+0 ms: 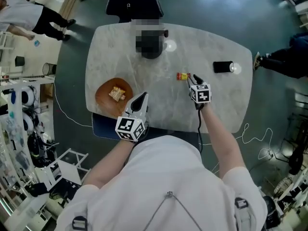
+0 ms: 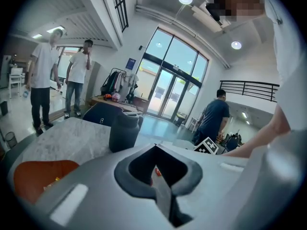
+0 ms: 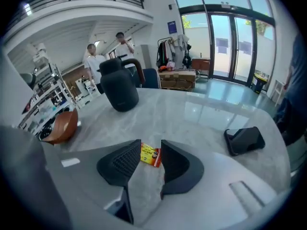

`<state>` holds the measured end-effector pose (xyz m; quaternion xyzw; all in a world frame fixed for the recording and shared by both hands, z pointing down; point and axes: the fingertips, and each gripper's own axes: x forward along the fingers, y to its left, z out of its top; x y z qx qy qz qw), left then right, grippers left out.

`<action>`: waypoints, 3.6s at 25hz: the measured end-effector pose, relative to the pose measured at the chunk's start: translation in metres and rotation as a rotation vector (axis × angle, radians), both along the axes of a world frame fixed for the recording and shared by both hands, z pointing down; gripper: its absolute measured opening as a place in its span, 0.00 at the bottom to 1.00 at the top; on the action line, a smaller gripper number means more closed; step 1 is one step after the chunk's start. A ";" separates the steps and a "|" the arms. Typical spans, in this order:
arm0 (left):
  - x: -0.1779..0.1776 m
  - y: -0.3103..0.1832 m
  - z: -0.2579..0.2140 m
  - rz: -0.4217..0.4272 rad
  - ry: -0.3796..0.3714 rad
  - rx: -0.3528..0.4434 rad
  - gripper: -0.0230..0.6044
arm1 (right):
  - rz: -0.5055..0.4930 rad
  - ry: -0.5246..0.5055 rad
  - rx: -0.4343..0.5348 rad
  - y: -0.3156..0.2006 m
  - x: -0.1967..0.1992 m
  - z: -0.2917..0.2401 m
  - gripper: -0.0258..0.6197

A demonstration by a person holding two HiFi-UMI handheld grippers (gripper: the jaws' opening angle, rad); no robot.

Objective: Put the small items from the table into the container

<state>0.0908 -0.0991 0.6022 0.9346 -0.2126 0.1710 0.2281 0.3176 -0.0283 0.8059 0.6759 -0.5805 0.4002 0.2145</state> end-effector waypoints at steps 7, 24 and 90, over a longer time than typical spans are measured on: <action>-0.013 -0.004 0.019 -0.076 -0.063 -0.026 0.04 | -0.110 -0.030 -0.098 -0.016 0.014 0.054 0.29; 0.003 -0.009 0.013 -0.068 -0.019 -0.017 0.04 | -0.144 0.003 -0.029 -0.016 -0.001 -0.002 0.08; -0.171 -0.029 -0.094 -0.427 0.115 0.267 0.04 | -0.534 0.006 0.484 -0.090 -0.236 -0.291 0.08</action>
